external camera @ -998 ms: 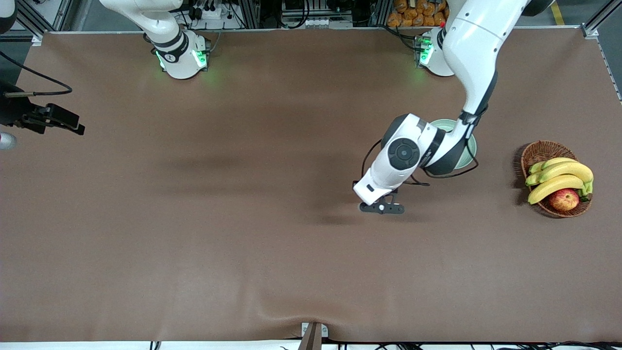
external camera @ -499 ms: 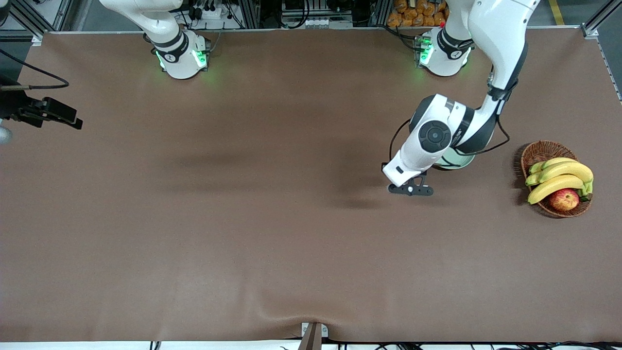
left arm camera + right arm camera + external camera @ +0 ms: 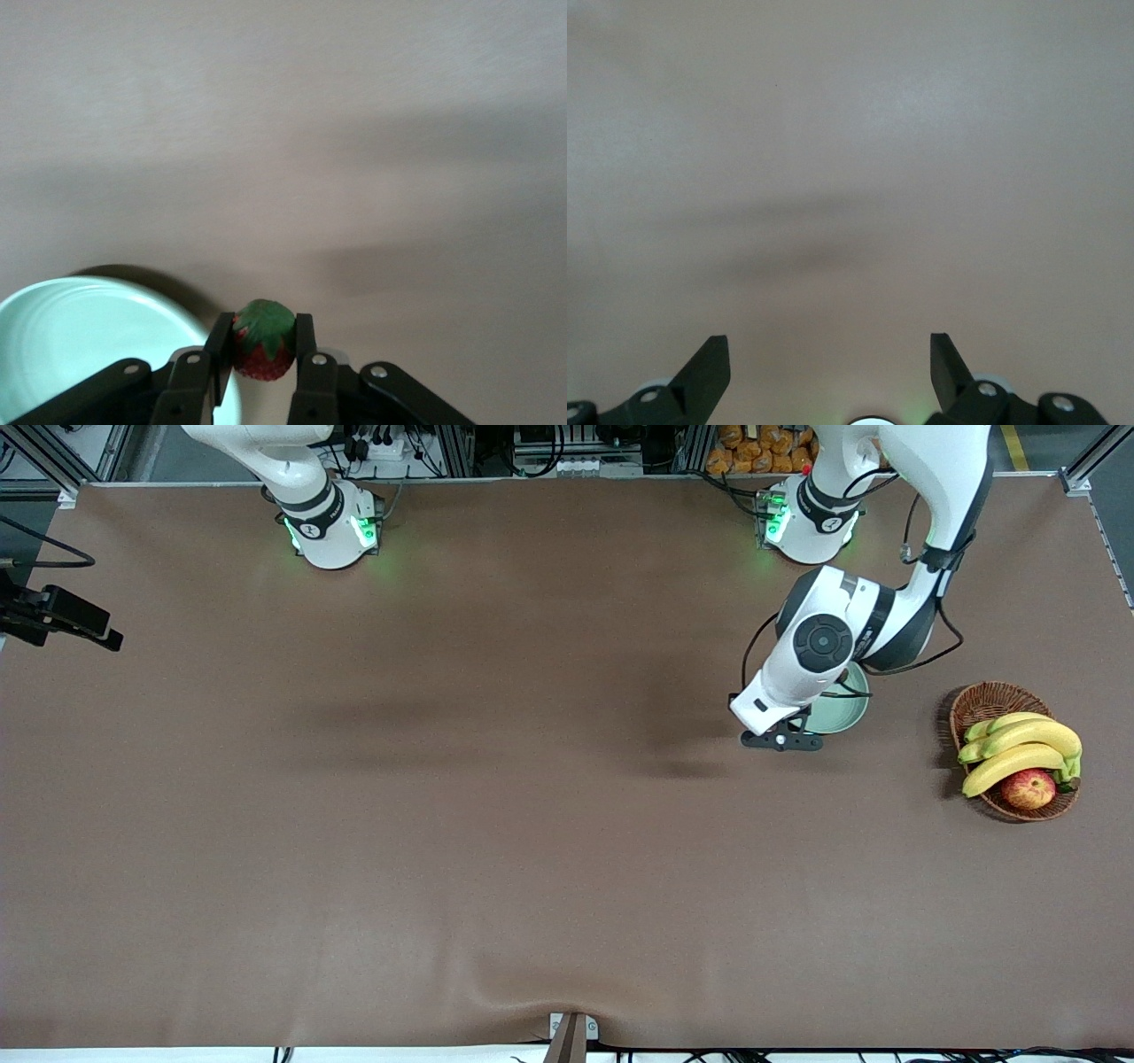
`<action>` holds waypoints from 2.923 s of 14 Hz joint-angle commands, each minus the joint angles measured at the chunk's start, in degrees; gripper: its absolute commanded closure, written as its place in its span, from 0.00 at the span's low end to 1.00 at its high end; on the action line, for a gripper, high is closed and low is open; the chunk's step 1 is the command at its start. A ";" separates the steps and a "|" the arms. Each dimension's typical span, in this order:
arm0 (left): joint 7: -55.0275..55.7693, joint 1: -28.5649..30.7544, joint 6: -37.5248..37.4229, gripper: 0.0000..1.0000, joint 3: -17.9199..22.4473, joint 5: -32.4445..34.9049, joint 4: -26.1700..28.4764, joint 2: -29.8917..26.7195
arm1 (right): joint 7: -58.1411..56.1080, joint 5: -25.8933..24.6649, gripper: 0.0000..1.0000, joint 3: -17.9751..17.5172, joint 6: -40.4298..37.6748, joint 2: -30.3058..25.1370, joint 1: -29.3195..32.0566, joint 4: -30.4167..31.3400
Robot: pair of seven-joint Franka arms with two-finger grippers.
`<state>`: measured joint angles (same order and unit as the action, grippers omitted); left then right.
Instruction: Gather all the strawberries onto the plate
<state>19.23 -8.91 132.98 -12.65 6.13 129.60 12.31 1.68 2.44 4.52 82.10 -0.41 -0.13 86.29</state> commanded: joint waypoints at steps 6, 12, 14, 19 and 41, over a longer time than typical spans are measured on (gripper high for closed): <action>-15.27 12.52 0.71 0.84 -0.80 1.43 6.54 -2.73 | 0.08 -0.51 0.00 -0.12 -0.98 -0.12 0.40 -1.03; -15.27 14.36 0.71 0.45 -0.89 1.34 7.50 -0.01 | -0.18 -1.91 0.00 -0.30 -0.98 -0.21 0.22 -1.12; -15.27 14.36 0.71 0.05 -0.89 1.34 7.86 0.00 | -4.47 -2.09 0.00 -0.13 -1.06 -0.21 0.40 -1.12; -14.57 13.05 0.36 0.00 -0.98 1.34 3.13 0.61 | -5.29 -1.83 0.00 -0.30 -1.15 -0.21 1.10 -1.03; -15.71 9.97 -8.43 0.00 -0.02 1.87 -23.08 4.04 | -3.08 -1.12 0.00 -0.56 -2.73 -0.21 0.92 -1.21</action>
<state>3.66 2.32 126.62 -13.64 6.39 108.78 16.06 -1.56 1.12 4.33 80.19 -0.41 0.51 85.85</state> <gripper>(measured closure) 0.000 0.000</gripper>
